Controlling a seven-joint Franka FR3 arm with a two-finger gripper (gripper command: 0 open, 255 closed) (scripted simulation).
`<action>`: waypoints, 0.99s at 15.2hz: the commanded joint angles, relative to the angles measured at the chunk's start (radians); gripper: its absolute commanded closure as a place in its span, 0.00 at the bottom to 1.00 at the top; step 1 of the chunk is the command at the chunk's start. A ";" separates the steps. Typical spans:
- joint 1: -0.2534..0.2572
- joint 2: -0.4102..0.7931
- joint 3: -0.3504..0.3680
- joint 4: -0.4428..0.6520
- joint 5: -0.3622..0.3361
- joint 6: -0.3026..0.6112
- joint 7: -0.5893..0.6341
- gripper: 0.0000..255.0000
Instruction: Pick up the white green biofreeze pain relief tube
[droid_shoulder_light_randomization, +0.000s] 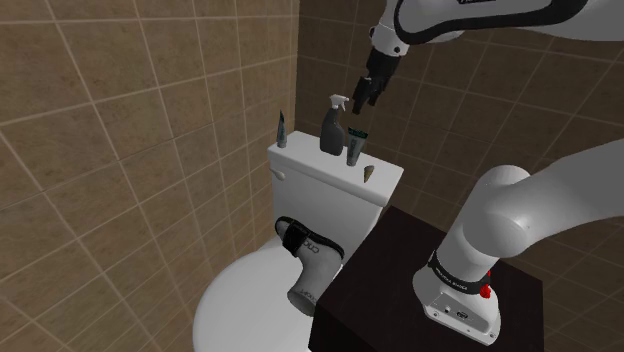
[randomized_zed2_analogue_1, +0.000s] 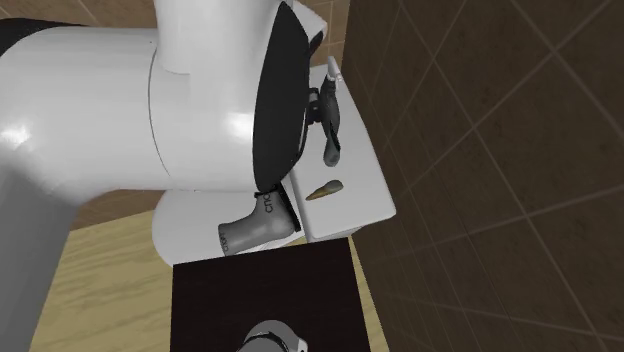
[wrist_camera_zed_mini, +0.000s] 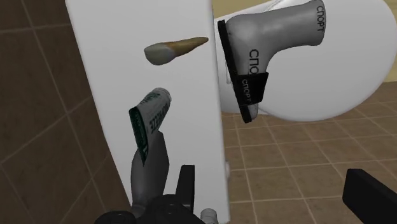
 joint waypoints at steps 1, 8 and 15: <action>-0.005 0.042 -0.036 -0.008 -0.003 0.063 -0.030 0.00; 0.000 0.239 -0.172 0.000 0.030 0.281 -0.155 0.00; 0.031 0.426 -0.279 0.044 0.136 0.432 -0.293 0.00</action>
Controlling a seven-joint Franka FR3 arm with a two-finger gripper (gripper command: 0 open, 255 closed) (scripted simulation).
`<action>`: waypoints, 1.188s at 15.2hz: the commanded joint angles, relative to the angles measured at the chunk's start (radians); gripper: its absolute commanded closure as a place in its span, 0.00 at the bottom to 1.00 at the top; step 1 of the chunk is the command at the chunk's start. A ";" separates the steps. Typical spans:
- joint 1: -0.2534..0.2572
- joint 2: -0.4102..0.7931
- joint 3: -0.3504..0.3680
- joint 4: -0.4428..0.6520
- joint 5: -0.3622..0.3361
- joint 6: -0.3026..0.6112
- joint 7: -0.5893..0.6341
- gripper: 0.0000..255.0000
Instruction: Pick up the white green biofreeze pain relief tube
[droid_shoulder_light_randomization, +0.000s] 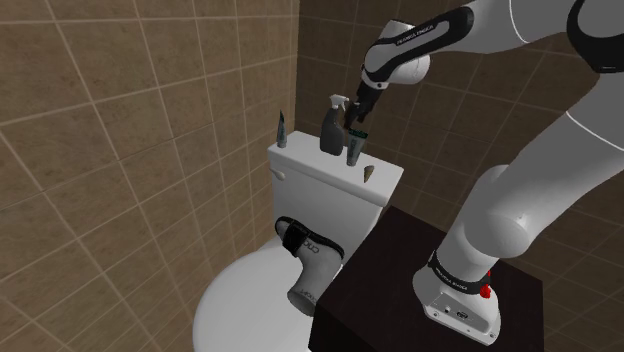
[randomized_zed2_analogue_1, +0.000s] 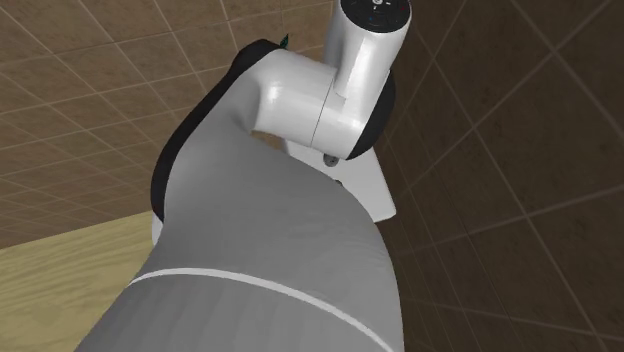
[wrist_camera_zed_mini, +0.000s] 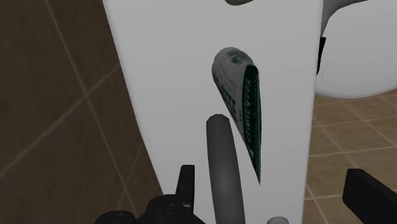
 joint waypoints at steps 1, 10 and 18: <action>0.005 0.025 -0.011 -0.002 0.017 0.027 -0.018 0.00; 0.016 0.070 -0.026 -0.041 0.052 0.106 -0.052 1.00; 0.016 0.070 -0.025 -0.041 0.051 0.106 -0.050 1.00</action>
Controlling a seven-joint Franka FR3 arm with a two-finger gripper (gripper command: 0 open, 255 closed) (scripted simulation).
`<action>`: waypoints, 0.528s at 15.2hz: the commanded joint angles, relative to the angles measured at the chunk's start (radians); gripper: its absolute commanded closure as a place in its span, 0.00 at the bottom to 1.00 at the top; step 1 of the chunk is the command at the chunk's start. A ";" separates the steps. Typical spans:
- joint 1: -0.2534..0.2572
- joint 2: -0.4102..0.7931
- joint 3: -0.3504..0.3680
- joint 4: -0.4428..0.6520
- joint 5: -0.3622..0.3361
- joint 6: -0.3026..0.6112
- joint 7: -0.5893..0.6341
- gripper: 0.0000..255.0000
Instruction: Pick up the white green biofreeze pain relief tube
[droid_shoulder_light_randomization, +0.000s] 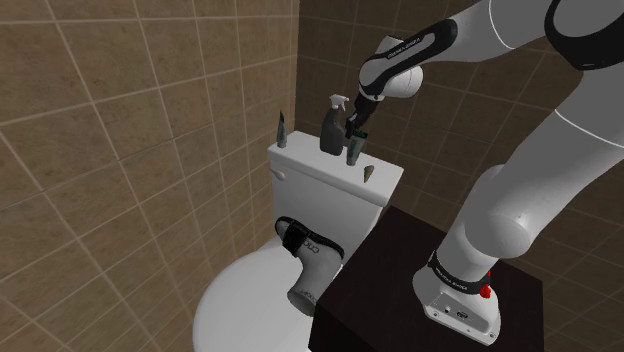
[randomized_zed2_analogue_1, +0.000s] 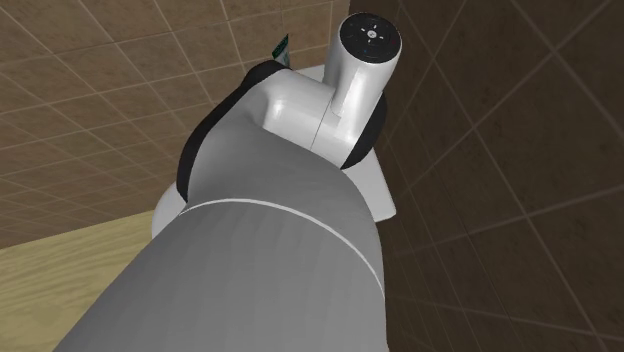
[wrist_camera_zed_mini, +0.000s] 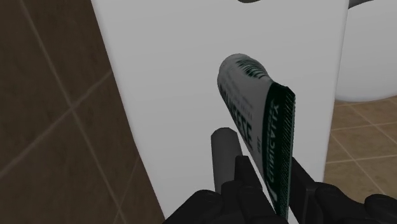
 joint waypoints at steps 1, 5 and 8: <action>-0.002 -0.008 0.003 0.005 -0.008 -0.015 0.007 1.00; -0.010 -0.040 0.014 0.033 -0.032 -0.071 0.030 1.00; -0.014 -0.061 0.021 0.057 -0.046 -0.113 0.045 1.00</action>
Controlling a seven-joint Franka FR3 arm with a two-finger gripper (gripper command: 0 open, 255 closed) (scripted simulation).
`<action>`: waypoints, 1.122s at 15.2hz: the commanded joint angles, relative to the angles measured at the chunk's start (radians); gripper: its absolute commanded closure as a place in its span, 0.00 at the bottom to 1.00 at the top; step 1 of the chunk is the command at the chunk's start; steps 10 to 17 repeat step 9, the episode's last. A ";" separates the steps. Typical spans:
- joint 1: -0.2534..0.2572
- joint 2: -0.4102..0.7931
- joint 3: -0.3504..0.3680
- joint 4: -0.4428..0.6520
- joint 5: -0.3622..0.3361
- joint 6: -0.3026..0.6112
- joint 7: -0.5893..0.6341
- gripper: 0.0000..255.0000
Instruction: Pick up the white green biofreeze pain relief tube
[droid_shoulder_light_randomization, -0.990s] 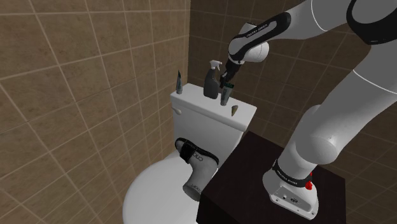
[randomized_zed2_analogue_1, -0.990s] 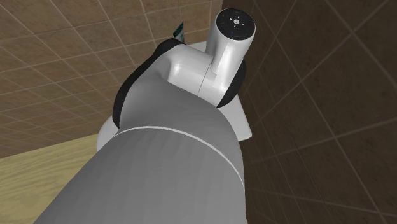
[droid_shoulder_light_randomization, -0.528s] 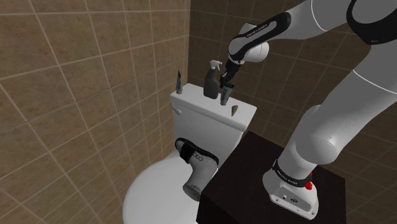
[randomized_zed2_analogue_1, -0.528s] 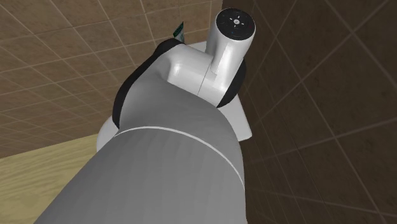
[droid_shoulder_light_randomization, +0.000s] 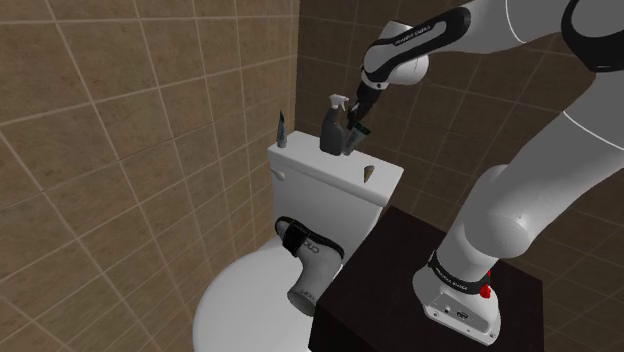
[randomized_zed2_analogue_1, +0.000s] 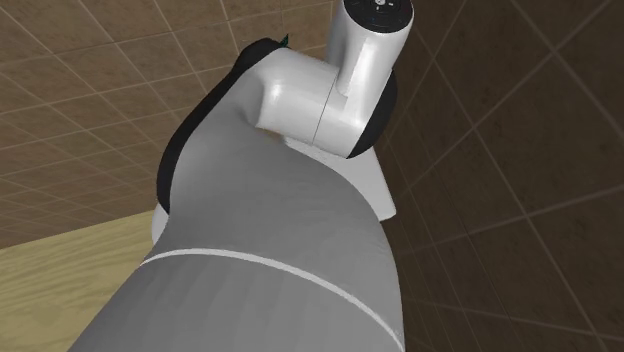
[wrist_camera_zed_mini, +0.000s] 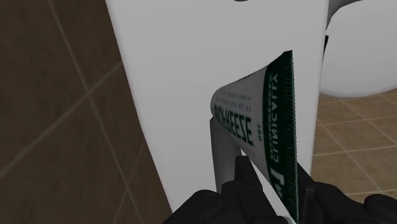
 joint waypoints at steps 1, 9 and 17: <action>-0.003 -0.014 0.006 0.015 -0.010 -0.028 0.011 1.00; -0.008 -0.048 0.020 0.070 -0.029 -0.114 0.033 1.00; -0.008 -0.048 0.020 0.070 -0.029 -0.114 0.033 1.00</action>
